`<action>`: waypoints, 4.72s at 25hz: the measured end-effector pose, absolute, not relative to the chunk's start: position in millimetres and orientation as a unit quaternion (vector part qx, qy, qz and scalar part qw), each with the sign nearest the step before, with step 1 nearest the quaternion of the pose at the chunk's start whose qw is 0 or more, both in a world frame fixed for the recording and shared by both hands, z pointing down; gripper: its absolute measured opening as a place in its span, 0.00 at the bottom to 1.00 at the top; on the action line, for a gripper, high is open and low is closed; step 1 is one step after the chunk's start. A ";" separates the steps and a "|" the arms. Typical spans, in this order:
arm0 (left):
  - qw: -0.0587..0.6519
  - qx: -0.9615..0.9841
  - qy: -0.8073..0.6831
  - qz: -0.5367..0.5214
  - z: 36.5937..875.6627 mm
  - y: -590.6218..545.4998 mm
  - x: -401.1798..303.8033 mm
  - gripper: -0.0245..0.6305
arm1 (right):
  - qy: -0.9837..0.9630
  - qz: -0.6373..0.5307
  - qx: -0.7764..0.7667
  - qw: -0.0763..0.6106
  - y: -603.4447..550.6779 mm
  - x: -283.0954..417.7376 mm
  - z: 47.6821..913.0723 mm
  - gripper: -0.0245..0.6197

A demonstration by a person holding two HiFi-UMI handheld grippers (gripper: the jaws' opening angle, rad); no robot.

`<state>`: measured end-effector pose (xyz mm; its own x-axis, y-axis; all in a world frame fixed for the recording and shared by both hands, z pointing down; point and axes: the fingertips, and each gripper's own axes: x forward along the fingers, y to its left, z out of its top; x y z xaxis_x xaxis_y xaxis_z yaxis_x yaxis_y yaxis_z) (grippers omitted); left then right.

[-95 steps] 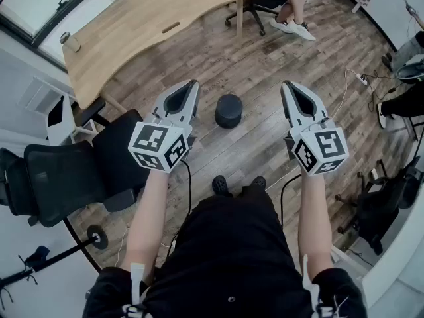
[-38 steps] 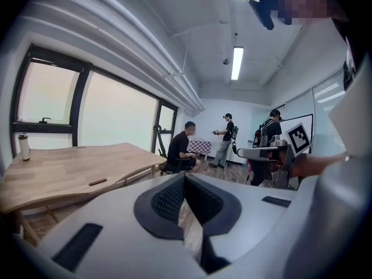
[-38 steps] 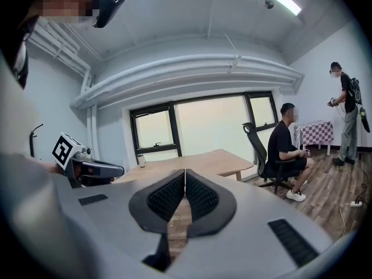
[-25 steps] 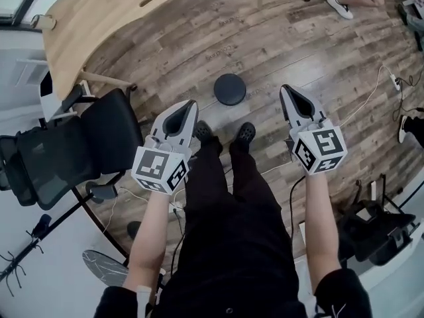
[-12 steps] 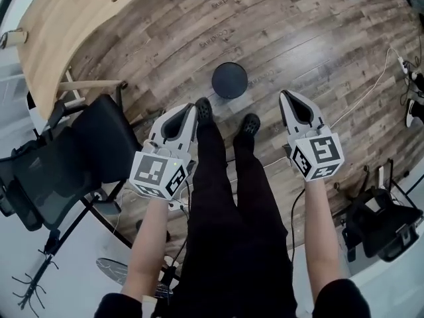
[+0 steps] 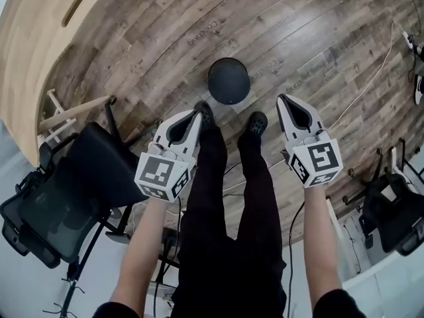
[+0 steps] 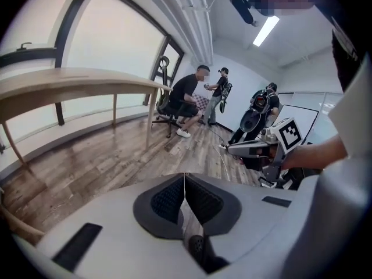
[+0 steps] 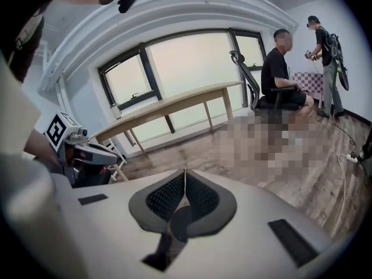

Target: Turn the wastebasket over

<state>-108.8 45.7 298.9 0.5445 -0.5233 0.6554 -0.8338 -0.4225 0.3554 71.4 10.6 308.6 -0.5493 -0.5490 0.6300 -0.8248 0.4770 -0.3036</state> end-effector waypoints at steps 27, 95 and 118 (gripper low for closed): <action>0.464 0.749 -0.365 0.299 630.1 69.1 -120.6 0.34 | -0.776 0.412 0.345 0.330 56.8 41.2 621.9 0.43; 0.449 0.789 -0.247 0.337 682.4 117.5 -82.2 0.56 | -0.736 0.528 0.258 0.336 140.3 28.3 702.8 0.61; 0.465 0.753 -0.205 0.417 800.9 199.7 -73.6 0.56 | -0.720 0.495 0.243 0.422 200.0 37.7 805.1 0.61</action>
<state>-73.6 199.7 800.9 0.5682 0.0781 0.8192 -0.6974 -0.4827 0.5298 37.7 200.0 805.1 -0.5262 0.0673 0.8477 -0.7676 0.3913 -0.5075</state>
